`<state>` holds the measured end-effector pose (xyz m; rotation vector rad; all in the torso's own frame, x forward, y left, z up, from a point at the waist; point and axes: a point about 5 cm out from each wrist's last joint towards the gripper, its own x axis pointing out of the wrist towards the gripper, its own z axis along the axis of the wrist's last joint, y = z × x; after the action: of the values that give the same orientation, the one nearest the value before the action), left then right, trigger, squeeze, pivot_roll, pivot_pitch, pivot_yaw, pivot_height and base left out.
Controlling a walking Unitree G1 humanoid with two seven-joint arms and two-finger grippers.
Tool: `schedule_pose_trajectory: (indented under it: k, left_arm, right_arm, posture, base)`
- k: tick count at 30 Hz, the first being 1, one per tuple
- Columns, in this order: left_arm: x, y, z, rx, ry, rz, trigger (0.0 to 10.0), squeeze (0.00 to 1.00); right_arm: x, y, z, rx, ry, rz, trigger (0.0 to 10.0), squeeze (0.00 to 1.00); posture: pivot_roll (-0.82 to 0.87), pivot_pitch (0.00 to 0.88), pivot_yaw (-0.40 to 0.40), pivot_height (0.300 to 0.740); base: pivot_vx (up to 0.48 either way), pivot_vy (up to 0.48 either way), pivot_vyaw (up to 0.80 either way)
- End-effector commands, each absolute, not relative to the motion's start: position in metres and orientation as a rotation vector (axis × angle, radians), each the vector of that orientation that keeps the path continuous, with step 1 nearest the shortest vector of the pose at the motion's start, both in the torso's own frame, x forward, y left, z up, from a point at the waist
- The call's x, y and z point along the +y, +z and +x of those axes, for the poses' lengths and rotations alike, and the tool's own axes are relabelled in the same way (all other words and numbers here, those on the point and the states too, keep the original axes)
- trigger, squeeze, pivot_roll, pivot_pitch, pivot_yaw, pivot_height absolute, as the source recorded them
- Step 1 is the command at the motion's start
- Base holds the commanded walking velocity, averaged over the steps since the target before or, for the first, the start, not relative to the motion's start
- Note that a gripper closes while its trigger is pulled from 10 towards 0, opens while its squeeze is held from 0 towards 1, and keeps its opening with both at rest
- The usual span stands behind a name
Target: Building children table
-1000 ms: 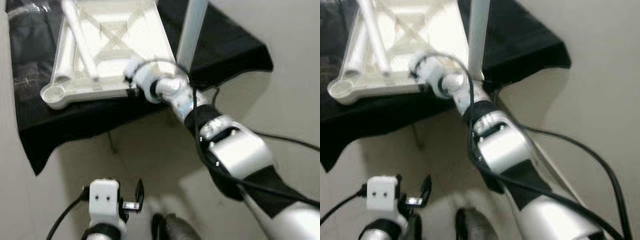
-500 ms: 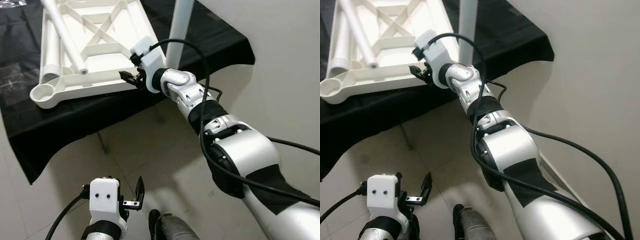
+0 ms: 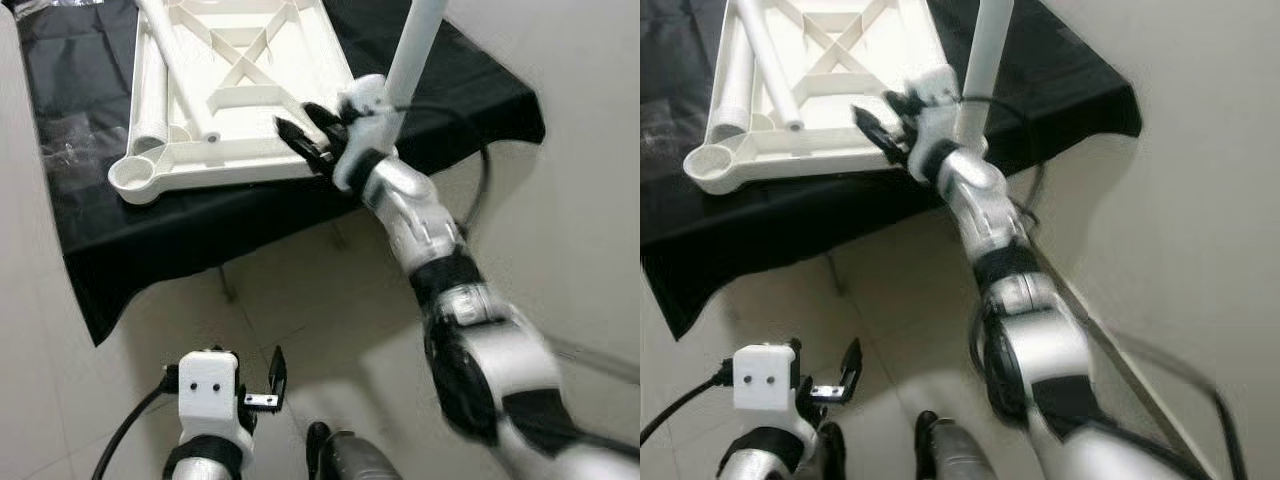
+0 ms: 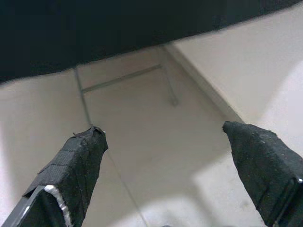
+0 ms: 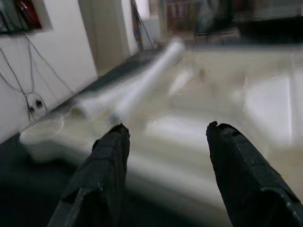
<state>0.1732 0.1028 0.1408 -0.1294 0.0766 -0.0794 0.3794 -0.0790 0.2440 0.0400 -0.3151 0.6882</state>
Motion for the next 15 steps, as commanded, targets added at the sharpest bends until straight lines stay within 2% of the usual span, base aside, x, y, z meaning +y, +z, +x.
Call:
schedule_pose_trajectory:
  k: [1, 7, 9, 13, 15]
  left_arm:
    - [0.097, 0.134, 0.17, 0.104, -0.085, -0.136, 10.0, 0.0]
    - [0.106, 0.138, 0.177, 0.061, -0.053, -0.067, 10.0, 0.0]
    - [0.112, 0.143, 0.185, 0.027, -0.035, -0.056, 10.0, 0.0]
    - [0.117, 0.15, 0.195, -0.016, -0.014, -0.04, 10.0, 0.0]
    - [0.12, 0.153, 0.199, -0.039, 0.006, -0.033, 10.0, 0.0]
  right_arm:
    - [-0.072, 0.248, 0.372, -0.345, 0.71, 0.006, 10.0, 0.0]
    - [-0.082, 0.227, 0.355, -0.356, 0.651, -0.051, 10.0, 0.0]
    - [-0.084, 0.219, 0.35, -0.33, 0.619, -0.039, 10.0, 0.0]
    - [-0.084, 0.211, 0.339, -0.282, 0.591, -0.012, 10.0, 0.0]
    - [-0.083, 0.21, 0.337, -0.268, 0.58, 0.009, 10.0, 0.0]
  posture:
    - [-0.02, 0.183, -0.093, 0.74]
    - [-0.01, 0.153, -0.084, 0.74]
    - [-0.01, 0.114, -0.073, 0.74]
    - [-0.01, 0.101, -0.068, 0.74]
    - [-0.01, 0.09, -0.065, 0.74]
  base:
    - [0.0, 0.0, 0.8]
    - [0.0, 0.0, 0.8]
    - [0.0, 0.0, 0.8]
    - [0.0, 0.0, 0.8]
    - [0.0, 0.0, 0.0]
